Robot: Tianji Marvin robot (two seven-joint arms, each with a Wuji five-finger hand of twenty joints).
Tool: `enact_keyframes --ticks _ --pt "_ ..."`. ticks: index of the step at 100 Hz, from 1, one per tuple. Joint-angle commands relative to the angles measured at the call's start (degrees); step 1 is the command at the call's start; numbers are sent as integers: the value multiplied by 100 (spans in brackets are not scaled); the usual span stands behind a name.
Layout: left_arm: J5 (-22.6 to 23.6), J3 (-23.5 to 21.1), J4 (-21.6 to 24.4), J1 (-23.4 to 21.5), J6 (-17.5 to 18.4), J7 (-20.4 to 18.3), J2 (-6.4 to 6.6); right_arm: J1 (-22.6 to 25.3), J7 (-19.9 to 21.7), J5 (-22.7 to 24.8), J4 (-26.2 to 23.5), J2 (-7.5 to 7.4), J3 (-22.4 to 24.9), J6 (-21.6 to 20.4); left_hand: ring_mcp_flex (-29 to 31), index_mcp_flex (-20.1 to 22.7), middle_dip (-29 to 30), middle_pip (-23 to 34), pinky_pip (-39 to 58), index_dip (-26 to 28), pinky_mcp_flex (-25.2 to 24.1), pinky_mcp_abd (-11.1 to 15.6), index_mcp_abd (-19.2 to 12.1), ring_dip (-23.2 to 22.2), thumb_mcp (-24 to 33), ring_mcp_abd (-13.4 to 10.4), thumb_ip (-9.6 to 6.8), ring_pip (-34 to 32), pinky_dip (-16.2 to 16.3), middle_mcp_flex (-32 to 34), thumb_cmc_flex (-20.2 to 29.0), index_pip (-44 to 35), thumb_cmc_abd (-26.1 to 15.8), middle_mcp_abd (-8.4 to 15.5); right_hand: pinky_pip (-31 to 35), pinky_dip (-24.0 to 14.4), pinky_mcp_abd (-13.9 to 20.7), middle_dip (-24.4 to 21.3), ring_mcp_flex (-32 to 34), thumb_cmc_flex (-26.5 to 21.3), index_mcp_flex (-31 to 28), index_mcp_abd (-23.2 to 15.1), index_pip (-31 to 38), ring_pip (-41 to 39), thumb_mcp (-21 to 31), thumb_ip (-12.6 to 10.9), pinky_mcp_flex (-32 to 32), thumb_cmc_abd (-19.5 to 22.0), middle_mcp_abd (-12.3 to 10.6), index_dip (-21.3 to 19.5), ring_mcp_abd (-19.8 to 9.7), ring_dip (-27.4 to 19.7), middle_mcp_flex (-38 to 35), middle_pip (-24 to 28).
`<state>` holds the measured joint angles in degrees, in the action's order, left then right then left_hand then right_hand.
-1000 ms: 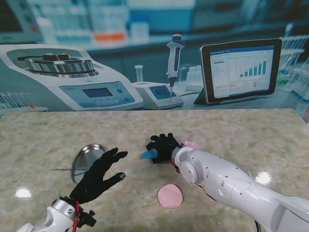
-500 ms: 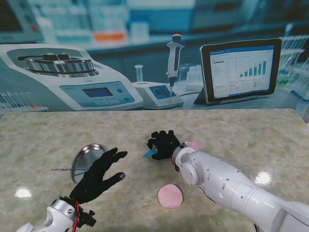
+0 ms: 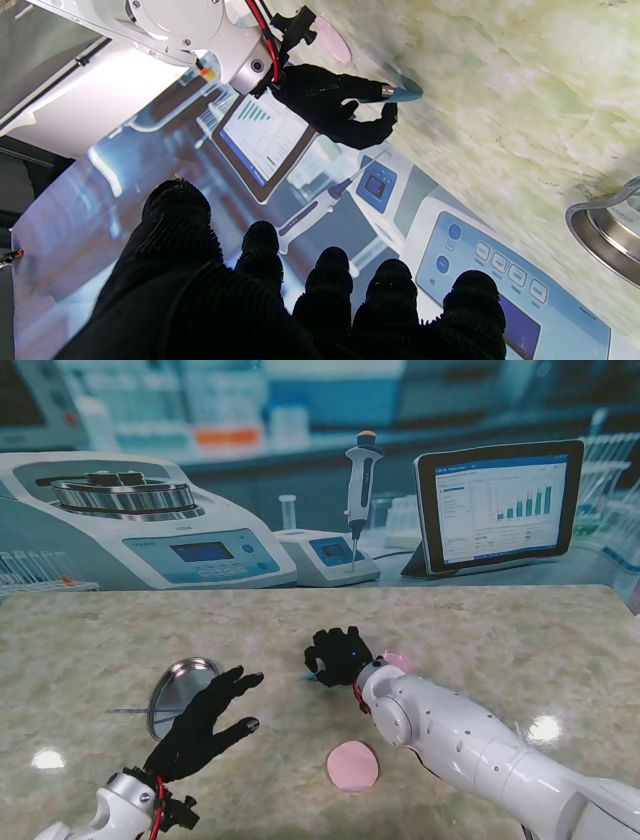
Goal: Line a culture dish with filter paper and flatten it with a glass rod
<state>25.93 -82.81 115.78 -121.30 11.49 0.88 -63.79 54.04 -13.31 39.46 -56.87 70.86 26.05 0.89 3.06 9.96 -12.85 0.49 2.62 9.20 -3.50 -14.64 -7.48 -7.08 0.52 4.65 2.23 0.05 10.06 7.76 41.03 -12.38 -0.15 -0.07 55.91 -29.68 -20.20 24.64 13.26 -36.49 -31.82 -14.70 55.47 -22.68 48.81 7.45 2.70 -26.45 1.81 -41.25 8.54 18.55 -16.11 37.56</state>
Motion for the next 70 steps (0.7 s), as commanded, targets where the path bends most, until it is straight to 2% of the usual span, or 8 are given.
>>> enact_keyframes --ticks 1,16,30,46,70 --pt "-11 -2 7 -37 13 -3 -2 21 -88 -18 55 60 -12 -27 -160 -71 -43 -46 -310 53 -11 151 -192 65 -138 -199 -165 79 -236 -112 46 -134 -147 203 175 -136 -199 68 115 -233 -411 -317 256 -159 142 62 11 52 35 54 -29 30 -131 86" --pt "-13 -10 4 -38 16 0 -3 43 -349 35 129 93 33 -91 -159 -75 -43 -46 -310 51 -11 151 -197 66 -138 -209 -165 79 -237 -112 43 -130 -153 211 255 -162 -230 64 228 -292 -783 -450 313 -220 166 88 86 -41 39 47 -19 39 -362 122" --pt "-16 -14 1 -39 19 13 -6 98 -426 159 15 40 123 -81 -157 -79 -43 -44 -310 50 -11 152 -197 65 -134 -211 -166 78 -238 -112 48 -129 -153 205 297 -179 -226 56 245 -326 -923 -367 351 -244 210 156 82 -66 54 0 -20 41 -478 123" --pt "-23 -17 -11 -36 46 21 -8 232 -408 386 -304 -102 310 -56 -159 -72 -45 -43 -311 51 -11 153 -200 65 -137 -207 -165 79 -240 -112 44 -133 -154 202 306 -186 -214 71 237 -337 -990 -253 310 -253 215 215 59 -70 67 -63 -26 41 -561 155" --pt "-17 -20 -22 -55 133 41 -8 636 -366 884 -921 -397 881 -57 -160 -71 -48 -42 -311 50 -11 151 -185 67 -136 -201 -166 80 -241 -112 45 -132 -154 206 324 -199 -224 70 292 -245 -1158 -402 123 -251 243 248 78 -182 75 10 1 36 -728 154"
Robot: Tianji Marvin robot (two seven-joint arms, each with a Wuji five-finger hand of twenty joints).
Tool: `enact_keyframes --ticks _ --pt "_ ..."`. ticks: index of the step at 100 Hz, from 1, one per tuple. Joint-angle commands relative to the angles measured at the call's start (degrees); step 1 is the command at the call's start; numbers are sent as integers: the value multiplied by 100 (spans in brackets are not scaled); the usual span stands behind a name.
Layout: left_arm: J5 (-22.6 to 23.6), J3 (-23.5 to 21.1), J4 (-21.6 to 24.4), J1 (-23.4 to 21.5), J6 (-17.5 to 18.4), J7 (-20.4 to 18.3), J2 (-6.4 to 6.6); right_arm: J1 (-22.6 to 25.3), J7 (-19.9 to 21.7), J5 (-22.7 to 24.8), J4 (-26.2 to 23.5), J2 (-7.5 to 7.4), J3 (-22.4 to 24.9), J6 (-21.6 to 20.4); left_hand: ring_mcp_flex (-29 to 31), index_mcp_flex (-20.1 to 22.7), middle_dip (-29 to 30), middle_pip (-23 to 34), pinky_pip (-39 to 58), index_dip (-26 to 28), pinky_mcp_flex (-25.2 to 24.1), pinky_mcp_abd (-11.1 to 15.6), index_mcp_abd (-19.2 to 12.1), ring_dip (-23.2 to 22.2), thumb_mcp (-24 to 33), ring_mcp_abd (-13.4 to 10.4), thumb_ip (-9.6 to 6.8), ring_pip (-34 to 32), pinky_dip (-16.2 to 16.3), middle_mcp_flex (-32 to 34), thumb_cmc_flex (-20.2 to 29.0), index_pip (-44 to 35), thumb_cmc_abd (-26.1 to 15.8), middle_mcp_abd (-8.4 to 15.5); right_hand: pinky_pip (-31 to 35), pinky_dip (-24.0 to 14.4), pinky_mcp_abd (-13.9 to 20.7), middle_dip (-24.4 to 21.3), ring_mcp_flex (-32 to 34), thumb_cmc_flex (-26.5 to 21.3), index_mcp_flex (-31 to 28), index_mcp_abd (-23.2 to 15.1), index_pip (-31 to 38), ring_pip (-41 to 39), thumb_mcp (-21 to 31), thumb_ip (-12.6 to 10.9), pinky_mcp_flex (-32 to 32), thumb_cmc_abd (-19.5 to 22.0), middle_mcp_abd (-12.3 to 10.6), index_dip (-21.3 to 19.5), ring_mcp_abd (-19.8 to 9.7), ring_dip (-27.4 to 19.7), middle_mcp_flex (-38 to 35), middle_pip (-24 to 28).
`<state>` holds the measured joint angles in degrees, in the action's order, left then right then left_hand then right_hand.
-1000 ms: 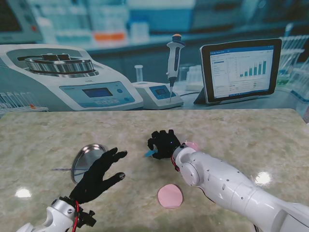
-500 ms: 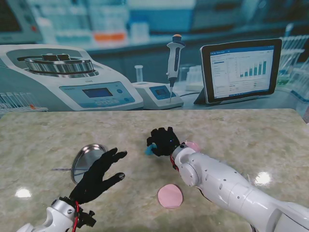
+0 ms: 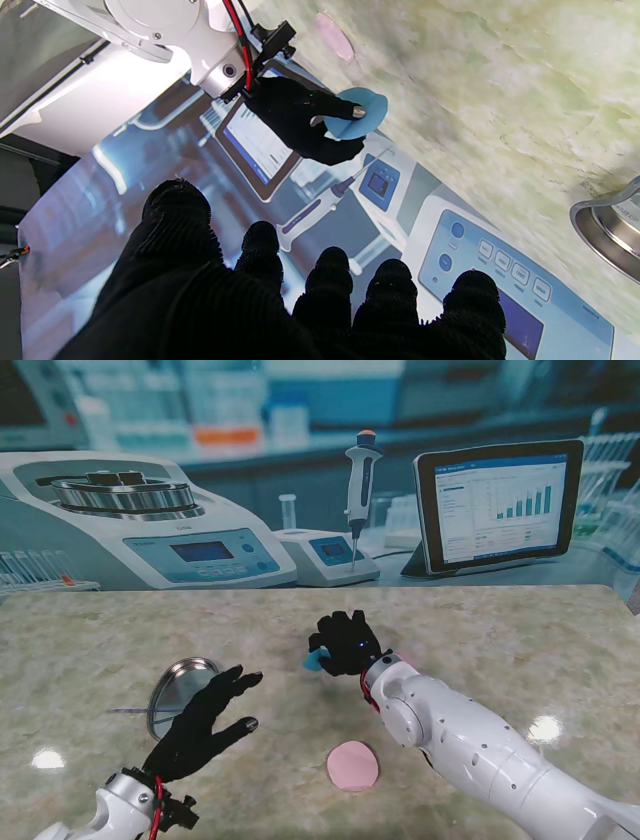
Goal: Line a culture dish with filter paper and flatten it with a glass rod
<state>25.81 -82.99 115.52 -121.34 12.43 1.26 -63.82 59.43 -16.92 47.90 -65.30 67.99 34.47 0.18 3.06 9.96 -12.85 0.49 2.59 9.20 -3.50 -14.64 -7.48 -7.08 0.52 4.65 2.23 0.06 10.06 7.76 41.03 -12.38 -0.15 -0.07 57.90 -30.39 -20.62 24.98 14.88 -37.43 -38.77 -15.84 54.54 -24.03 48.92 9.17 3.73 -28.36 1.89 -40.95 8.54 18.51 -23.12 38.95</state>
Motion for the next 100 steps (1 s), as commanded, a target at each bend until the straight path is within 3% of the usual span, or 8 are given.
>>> enact_keyframes --ticks 1,22,41,76,100 --pt "-4 -2 4 -53 44 5 -6 116 1 64 -103 -124 68 13 -159 -71 -48 -42 -308 50 -12 151 -191 67 -137 -208 -166 79 -242 -113 45 -131 -153 204 126 -129 -181 35 137 -147 -467 -292 210 -118 232 78 -22 8 67 -16 0 41 -31 13" --pt "-18 8 1 -65 98 21 -8 518 186 468 -500 -357 683 -1 -159 -69 -49 -42 -307 49 -11 153 -187 67 -139 -207 -166 79 -243 -111 39 -130 -156 213 132 -136 -196 31 179 -121 -517 -399 154 -115 238 99 2 -42 67 40 18 41 -94 -15" --pt "-30 53 8 -67 88 26 -7 746 311 643 -569 -463 1055 26 -159 -66 -49 -43 -308 48 -11 154 -195 69 -137 -207 -166 80 -245 -112 44 -128 -151 205 135 -140 -188 29 200 -114 -517 -425 147 -106 234 101 16 -47 73 42 25 40 -108 -42" --pt "-2 45 49 -90 77 48 -10 706 140 732 -98 -520 1305 2 -159 -66 -46 -44 -310 47 -12 152 -187 75 -136 -210 -166 80 -252 -113 42 -126 -157 206 166 -162 -185 40 275 -65 -548 -579 94 -114 235 137 60 -80 53 89 30 48 -183 -54" --pt "11 31 55 -81 77 49 -10 628 34 742 160 -538 1399 -9 -160 -71 -47 -43 -309 45 -10 152 -202 80 -141 -211 -165 82 -255 -112 34 -122 -157 204 188 -173 -191 45 312 -13 -554 -881 43 -138 199 205 93 -88 27 150 24 60 -226 -55"
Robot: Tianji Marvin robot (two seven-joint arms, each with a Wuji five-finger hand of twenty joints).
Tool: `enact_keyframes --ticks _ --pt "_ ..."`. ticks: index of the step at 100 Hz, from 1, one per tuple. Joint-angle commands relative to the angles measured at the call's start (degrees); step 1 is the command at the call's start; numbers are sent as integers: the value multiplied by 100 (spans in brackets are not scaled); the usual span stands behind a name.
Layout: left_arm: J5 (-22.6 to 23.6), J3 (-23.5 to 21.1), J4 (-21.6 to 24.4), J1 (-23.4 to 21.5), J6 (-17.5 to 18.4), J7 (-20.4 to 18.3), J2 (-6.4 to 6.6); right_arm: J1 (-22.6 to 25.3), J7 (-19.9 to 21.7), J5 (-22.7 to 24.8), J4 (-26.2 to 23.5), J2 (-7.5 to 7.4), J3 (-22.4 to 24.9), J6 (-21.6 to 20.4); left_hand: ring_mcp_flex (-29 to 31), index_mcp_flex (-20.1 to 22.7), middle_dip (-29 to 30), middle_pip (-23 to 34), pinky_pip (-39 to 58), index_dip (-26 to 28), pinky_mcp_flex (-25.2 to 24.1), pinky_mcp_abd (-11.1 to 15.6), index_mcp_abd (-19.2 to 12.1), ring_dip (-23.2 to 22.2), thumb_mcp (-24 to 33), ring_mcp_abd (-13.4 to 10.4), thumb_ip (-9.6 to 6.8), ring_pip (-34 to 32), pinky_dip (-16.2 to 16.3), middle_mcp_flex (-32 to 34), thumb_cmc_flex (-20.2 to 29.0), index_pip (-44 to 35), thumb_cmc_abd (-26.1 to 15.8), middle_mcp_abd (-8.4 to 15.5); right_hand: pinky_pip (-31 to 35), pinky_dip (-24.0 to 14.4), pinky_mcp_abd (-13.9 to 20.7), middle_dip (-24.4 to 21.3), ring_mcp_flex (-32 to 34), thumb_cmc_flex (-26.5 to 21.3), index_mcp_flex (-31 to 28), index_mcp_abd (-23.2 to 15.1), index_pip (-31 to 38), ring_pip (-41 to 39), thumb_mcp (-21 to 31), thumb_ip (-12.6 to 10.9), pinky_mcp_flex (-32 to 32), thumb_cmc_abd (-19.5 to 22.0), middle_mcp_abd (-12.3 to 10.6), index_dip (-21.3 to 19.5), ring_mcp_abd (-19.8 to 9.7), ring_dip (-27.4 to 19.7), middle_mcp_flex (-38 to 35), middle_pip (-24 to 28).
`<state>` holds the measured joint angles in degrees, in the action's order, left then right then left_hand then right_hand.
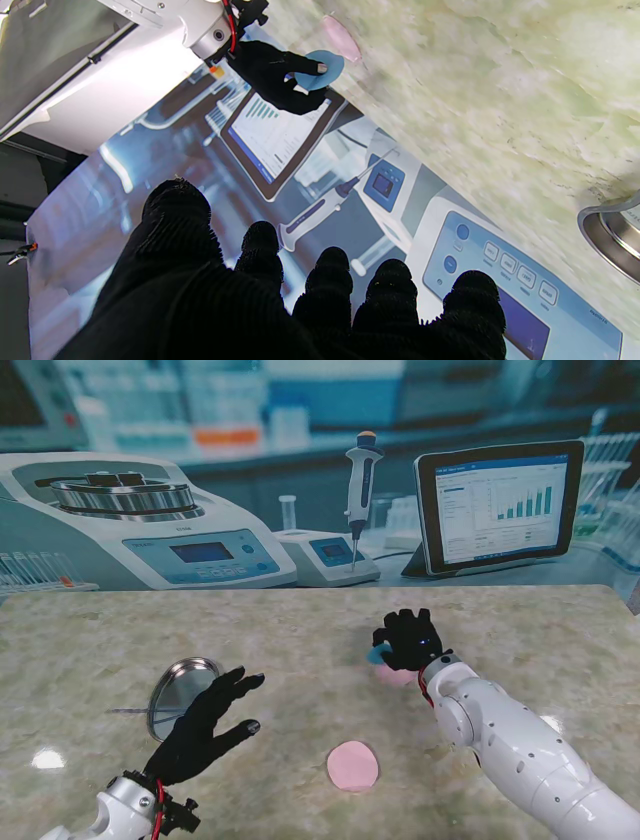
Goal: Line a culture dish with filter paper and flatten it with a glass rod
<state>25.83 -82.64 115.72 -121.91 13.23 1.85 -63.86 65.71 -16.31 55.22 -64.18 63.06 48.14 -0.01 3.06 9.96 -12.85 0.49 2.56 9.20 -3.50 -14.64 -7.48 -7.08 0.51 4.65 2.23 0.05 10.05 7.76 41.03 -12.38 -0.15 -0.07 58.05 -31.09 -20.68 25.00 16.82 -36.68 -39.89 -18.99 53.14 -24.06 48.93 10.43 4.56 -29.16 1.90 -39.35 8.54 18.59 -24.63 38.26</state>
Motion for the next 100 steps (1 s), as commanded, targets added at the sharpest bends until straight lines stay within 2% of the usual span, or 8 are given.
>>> enact_keyframes --ticks 1,21,24,38,57,100 --pt "10 -4 36 -24 -4 -11 -6 -3 -37 10 57 -45 35 7 -160 -70 -47 -43 -306 45 -10 152 -202 80 -140 -213 -166 82 -254 -112 35 -123 -157 205 173 -104 -186 42 120 -84 -445 -581 182 -136 196 83 10 -8 19 -5 21 52 -77 14" --pt "15 -28 75 -55 -21 -37 -2 -112 -151 -58 267 -24 -2 -25 -160 -65 -44 -45 -308 45 -12 152 -194 82 -141 -209 -165 82 -256 -111 32 -124 -158 204 197 -111 -193 31 164 -22 -557 -861 160 -151 235 193 50 -161 -41 226 19 51 -162 8" --pt "18 -33 79 -60 -22 -38 -2 -128 -153 -80 296 -20 -12 -32 -160 -66 -44 -44 -308 45 -12 153 -192 82 -138 -212 -166 82 -257 -111 36 -123 -158 205 200 -109 -196 22 174 19 -551 -907 260 -156 286 253 50 -204 -55 382 10 46 -174 6" --pt "30 -48 101 -75 -37 -52 1 -203 -187 -179 429 6 -76 -62 -160 -70 -37 -51 -309 43 -11 155 -187 86 -138 -212 -166 84 -261 -114 33 -118 -160 205 210 -108 -197 11 200 57 -663 -1022 252 -163 315 300 66 -341 -105 603 14 43 -245 7" --pt "45 -33 119 -80 -47 -83 9 -271 -217 -261 523 32 -146 -72 -161 -72 -24 -54 -309 41 -11 153 -193 94 -140 -219 -166 87 -265 -115 29 -115 -163 206 231 -102 -202 -38 236 181 -764 -1118 423 -173 488 474 83 -572 -165 1119 5 30 -371 -15" --pt "56 -41 180 -138 -46 -93 12 -423 -305 -143 675 15 -377 7 -162 -71 -7 -54 -311 40 -10 159 -194 109 -141 -220 -166 88 -274 -114 27 -113 -166 210 274 -124 -196 -48 240 236 -810 -1118 477 -203 569 493 99 -703 -190 1322 15 45 -450 -10"
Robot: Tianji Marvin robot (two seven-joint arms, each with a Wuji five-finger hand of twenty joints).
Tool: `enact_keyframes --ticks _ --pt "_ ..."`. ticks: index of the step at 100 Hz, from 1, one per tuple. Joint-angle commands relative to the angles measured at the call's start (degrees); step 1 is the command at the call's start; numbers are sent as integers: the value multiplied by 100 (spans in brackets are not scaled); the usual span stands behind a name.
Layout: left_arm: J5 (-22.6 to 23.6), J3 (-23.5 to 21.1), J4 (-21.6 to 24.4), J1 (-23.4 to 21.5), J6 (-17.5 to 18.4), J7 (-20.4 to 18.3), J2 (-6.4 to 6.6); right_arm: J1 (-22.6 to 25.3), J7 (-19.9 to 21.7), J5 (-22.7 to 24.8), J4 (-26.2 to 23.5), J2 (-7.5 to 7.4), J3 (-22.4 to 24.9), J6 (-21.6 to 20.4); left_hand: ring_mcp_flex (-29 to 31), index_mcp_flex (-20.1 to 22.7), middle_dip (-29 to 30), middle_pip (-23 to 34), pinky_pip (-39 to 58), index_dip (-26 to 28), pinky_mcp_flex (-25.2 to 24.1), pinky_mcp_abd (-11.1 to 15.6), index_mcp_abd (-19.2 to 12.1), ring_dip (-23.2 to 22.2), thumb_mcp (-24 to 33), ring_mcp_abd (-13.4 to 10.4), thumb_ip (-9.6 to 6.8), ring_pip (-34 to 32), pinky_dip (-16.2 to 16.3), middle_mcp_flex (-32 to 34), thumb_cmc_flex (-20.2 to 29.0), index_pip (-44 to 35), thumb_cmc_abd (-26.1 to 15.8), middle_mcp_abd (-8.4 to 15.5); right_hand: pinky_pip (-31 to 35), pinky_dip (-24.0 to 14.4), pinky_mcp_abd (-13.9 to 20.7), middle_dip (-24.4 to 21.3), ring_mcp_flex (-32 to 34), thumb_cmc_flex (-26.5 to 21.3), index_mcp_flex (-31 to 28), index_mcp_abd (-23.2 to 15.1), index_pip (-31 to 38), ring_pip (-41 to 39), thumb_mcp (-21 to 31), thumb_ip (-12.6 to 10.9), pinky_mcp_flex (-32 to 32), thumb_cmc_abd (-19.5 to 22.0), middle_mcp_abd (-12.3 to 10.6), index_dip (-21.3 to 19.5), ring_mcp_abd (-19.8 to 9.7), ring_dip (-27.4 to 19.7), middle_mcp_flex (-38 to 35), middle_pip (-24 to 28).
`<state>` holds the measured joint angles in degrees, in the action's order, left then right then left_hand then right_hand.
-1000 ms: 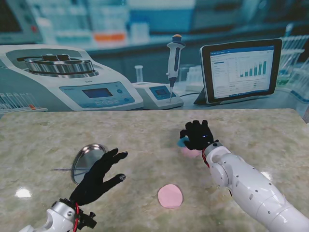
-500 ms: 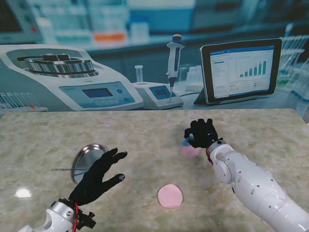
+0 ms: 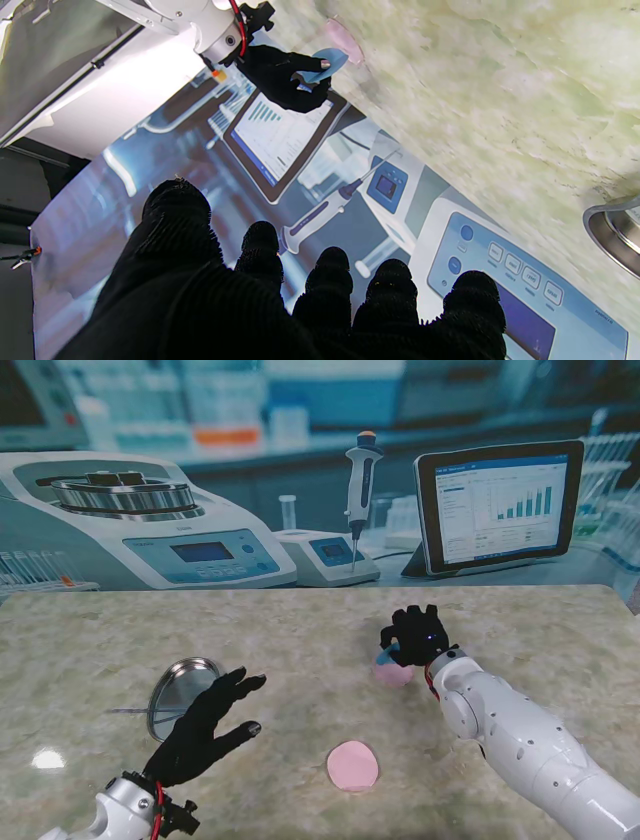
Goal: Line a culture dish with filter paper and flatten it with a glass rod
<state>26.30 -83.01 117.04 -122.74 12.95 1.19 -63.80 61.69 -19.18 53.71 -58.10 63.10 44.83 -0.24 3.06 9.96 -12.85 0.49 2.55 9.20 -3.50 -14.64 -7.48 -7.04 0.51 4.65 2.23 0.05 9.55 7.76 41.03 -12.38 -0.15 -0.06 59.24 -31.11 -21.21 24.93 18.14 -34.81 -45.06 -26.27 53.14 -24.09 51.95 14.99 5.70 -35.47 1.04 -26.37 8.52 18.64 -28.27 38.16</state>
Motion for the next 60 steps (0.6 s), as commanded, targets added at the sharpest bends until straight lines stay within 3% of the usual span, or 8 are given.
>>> enact_keyframes --ticks 1,48,60 --pt "8 -6 49 -57 -18 -28 6 -28 -19 10 77 11 -57 33 -162 -74 -7 -54 -309 40 -10 159 -191 106 -140 -217 -167 88 -224 -115 28 -112 -166 208 156 -123 -144 -40 107 50 -291 -390 478 -201 267 36 -14 -72 -102 26 15 40 -87 0" --pt "16 -34 72 -85 -43 -47 8 -179 -105 -17 330 18 -315 24 -162 -70 -2 -54 -308 40 -10 156 -181 109 -140 -220 -166 87 -230 -114 28 -113 -163 206 180 -140 -157 -56 121 74 -343 -407 462 -225 287 37 -5 -208 -131 174 36 51 -102 -25" --pt "14 -33 74 -86 -43 -47 8 -166 -1 -1 283 -4 -306 -1 -160 -72 -1 -54 -308 39 -10 156 -185 109 -140 -226 -166 86 -231 -116 25 -112 -167 207 163 -136 -163 -81 90 201 -132 -312 340 -210 235 51 -33 -322 -110 240 38 47 -54 -78"
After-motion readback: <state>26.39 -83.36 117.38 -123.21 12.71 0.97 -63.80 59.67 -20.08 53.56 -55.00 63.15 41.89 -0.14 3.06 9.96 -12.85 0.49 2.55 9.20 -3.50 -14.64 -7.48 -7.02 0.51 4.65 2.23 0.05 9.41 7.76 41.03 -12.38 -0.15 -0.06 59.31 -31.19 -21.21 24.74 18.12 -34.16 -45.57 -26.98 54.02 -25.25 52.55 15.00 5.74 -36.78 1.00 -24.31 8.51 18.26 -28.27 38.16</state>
